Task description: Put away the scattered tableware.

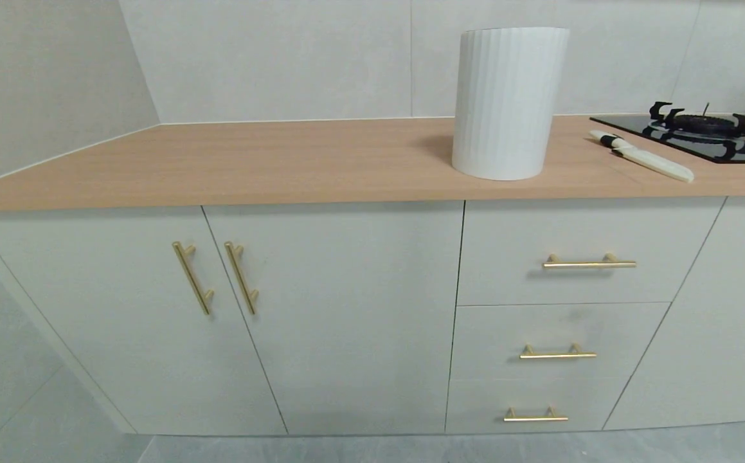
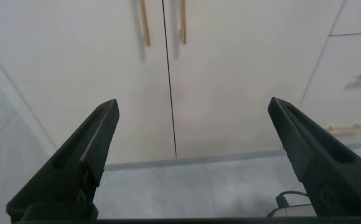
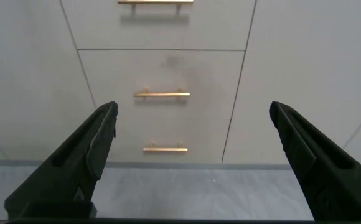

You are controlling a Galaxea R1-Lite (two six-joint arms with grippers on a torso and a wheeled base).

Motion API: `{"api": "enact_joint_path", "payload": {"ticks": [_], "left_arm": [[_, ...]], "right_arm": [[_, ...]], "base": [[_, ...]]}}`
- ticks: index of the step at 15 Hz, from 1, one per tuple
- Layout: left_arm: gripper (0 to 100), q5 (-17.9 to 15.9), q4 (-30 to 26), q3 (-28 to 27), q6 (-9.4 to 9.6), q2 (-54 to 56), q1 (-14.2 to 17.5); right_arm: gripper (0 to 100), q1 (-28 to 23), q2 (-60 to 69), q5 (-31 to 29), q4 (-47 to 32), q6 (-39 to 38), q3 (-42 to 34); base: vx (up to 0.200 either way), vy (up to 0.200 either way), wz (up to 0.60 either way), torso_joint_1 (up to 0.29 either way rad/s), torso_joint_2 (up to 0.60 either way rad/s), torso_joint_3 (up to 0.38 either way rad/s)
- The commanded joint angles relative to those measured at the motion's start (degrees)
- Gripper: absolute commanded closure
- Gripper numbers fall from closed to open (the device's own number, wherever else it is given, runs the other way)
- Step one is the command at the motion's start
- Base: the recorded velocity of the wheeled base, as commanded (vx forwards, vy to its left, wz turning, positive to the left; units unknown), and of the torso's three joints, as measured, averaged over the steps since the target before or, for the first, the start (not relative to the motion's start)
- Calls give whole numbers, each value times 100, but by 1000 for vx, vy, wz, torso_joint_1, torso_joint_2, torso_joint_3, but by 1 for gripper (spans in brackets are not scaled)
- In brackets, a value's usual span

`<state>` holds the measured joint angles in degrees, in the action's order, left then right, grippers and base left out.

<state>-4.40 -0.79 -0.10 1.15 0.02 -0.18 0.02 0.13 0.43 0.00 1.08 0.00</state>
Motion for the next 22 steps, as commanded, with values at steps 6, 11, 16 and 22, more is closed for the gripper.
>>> {"api": "enact_joint_path", "payload": {"ticks": [6,11,16,22], "left_arm": [[0,1,0,1,0,-2,1],[0,9,0,1,0,-2,1],[0,1,0,1,0,-2,1],[0,9,0,1,-9,-2,1]], "right_arm": [[0,6,-13,1,0,6,0],[0,-2,-13,1,0,6,0],[0,6,-13,1,0,6,0],[0,-2,-13,1,0,-3,0]], "base": [[200,0,0,-2,0,1],[160,0,0,-1,2,3],[0,0,0,0,0,0],[0,-67,0,2,2,0]]}}
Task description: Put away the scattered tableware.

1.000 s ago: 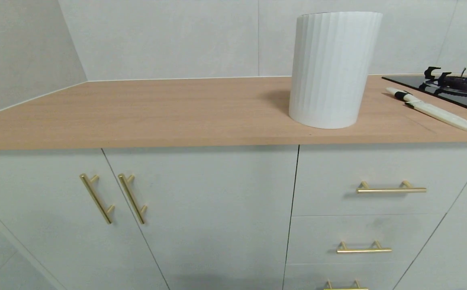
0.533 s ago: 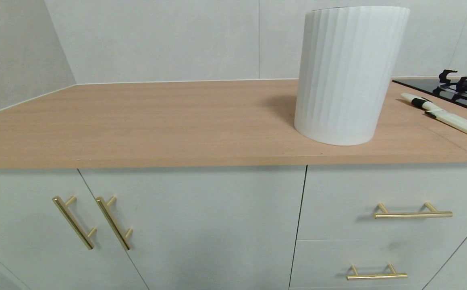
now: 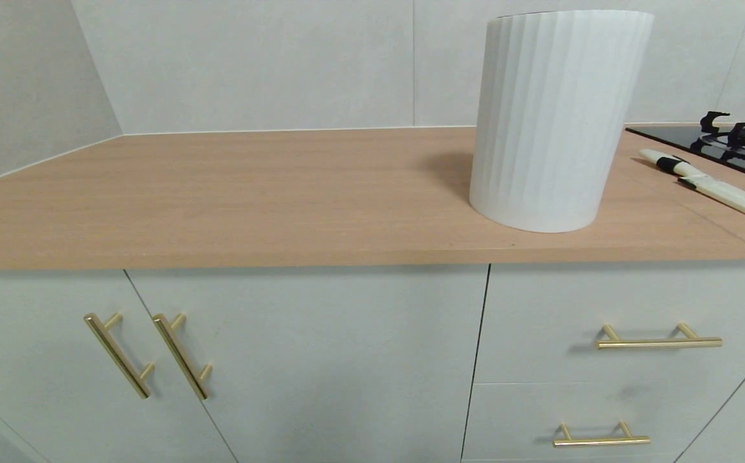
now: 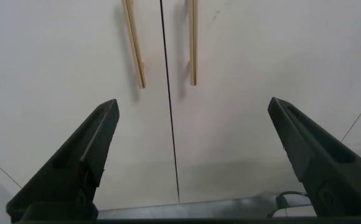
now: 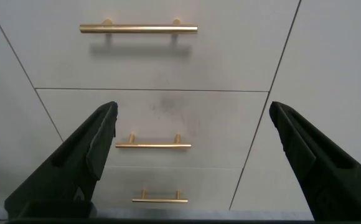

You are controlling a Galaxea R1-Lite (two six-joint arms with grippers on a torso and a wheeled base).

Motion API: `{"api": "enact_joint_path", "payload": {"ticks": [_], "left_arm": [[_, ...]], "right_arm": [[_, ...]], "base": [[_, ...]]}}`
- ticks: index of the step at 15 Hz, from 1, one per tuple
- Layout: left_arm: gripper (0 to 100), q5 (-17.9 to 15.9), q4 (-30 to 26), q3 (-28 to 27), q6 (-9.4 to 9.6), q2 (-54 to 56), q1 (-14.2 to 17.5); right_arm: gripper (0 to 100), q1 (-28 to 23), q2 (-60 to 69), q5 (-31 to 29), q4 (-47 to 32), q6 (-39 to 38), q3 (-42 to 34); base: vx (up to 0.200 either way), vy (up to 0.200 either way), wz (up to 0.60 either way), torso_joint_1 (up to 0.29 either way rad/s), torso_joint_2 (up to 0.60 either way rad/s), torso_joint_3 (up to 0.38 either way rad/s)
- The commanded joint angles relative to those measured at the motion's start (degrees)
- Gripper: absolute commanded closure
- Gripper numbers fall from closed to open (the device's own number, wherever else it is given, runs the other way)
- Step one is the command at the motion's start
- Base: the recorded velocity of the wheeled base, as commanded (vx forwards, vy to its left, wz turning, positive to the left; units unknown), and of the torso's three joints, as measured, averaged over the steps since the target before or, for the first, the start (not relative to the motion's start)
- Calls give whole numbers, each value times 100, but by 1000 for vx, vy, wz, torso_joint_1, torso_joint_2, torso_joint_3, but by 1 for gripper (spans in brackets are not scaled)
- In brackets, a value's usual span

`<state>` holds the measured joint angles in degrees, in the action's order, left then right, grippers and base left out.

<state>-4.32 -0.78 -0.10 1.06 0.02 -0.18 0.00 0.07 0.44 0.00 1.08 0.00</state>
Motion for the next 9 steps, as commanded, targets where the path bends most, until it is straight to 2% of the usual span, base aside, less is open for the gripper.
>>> {"api": "enact_joint_path", "payload": {"ticks": [1,6,9], "left_arm": [[0,1,-1,1,-1,-2,1],[0,1,-1,1,-1,-2,1],[0,1,-1,1,-1,-2,1]], "right_arm": [[0,9,-7,0,0,6,0],[0,0,-7,0,0,-3,0],[0,9,-7,0,0,-3,0]], "base": [[0,-200,0,2,7,-7],[0,-200,0,0,2,0],[0,0,0,0,0,0]]}}
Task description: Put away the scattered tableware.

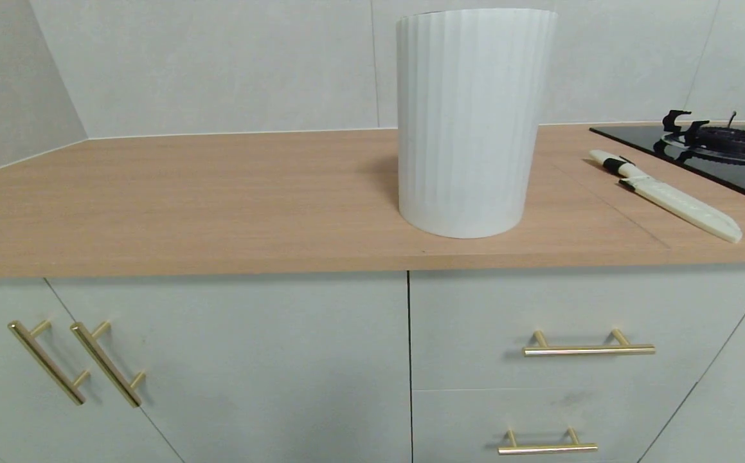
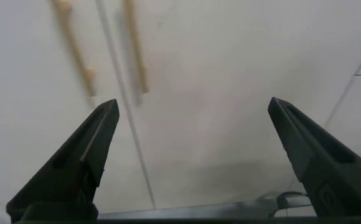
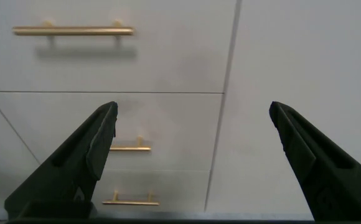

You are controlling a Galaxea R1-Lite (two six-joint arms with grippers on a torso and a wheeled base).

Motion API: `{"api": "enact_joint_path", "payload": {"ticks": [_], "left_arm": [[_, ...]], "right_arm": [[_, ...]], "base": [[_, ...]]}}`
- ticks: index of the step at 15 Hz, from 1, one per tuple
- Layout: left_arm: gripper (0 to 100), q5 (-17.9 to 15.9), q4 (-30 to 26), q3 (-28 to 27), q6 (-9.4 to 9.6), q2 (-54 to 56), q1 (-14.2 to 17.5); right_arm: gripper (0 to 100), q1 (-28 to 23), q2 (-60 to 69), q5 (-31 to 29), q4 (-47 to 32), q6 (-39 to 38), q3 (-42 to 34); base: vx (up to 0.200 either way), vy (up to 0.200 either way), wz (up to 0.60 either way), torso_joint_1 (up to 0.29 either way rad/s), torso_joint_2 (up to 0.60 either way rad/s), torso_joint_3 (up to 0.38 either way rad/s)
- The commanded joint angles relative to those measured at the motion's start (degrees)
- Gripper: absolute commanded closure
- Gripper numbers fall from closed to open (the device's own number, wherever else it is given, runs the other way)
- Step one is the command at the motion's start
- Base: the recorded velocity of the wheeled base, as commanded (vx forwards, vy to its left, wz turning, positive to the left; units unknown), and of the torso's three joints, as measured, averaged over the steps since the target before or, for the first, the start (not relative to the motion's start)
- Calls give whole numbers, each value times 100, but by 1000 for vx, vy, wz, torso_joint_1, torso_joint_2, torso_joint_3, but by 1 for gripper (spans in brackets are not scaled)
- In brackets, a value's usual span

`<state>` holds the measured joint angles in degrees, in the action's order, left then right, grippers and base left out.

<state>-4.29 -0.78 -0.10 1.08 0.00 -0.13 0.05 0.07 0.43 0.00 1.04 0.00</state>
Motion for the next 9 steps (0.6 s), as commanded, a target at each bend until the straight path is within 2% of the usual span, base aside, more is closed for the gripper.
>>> {"api": "enact_joint_path", "payload": {"ticks": [1,9], "left_arm": [[0,-2,-1,1,-3,0,-4],[0,-2,-1,1,-3,0,-4]], "right_arm": [[0,4,-7,1,0,2,0],[0,4,-7,1,0,11,0]], "base": [[0,0,0,0,0,0],[0,0,0,0,0,0]]}}
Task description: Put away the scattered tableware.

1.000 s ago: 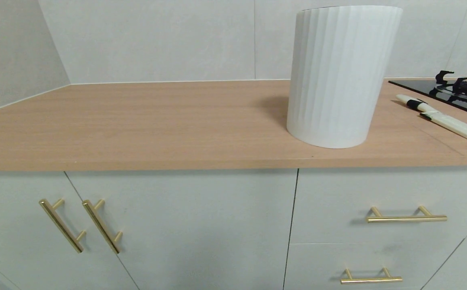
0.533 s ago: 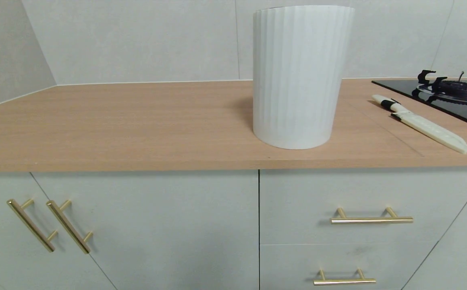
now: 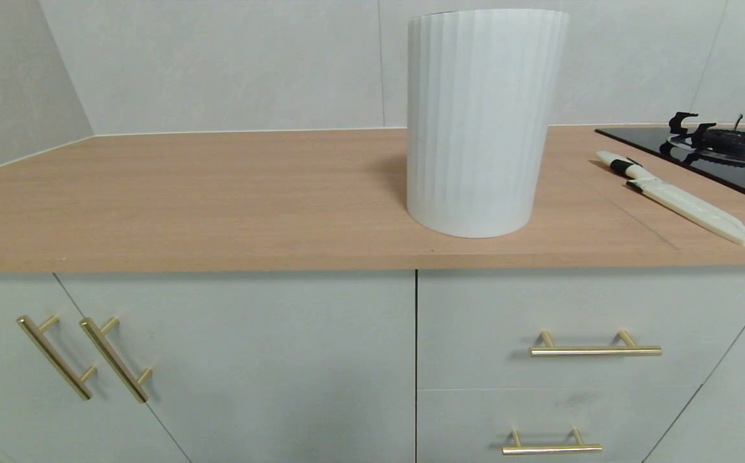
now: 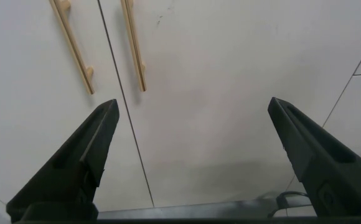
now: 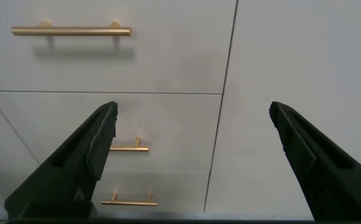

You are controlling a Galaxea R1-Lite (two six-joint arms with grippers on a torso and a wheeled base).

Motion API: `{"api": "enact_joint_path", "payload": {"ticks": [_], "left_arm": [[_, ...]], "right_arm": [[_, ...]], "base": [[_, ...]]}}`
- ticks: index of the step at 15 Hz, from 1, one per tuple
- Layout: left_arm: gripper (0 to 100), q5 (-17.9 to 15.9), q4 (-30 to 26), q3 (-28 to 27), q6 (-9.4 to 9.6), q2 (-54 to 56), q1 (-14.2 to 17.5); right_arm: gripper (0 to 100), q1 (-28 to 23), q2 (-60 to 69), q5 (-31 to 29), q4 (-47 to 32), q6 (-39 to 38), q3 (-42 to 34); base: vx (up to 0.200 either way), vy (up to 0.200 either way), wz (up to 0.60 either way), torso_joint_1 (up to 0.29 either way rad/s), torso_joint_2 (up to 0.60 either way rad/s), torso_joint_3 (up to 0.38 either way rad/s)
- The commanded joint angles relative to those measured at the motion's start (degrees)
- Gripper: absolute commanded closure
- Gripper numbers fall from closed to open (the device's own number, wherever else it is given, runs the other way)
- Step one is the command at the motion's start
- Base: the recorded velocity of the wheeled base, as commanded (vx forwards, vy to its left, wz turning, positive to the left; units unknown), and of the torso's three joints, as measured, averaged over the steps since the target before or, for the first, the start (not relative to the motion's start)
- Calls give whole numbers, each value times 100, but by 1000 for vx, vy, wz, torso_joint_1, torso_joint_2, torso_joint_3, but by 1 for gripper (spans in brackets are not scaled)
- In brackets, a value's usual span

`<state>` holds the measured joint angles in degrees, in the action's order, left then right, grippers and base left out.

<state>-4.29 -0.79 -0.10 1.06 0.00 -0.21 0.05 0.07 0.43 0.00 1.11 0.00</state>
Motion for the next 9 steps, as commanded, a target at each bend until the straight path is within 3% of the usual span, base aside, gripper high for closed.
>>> {"api": "enact_joint_path", "payload": {"ticks": [1,9], "left_arm": [[0,-2,0,1,-1,0,3],[0,-2,0,1,-1,0,3]], "right_arm": [[0,-5,-7,1,0,3,0],[0,-5,-7,1,0,-5,0]], "base": [[0,0,0,0,0,0],[0,0,0,0,0,0]]}}
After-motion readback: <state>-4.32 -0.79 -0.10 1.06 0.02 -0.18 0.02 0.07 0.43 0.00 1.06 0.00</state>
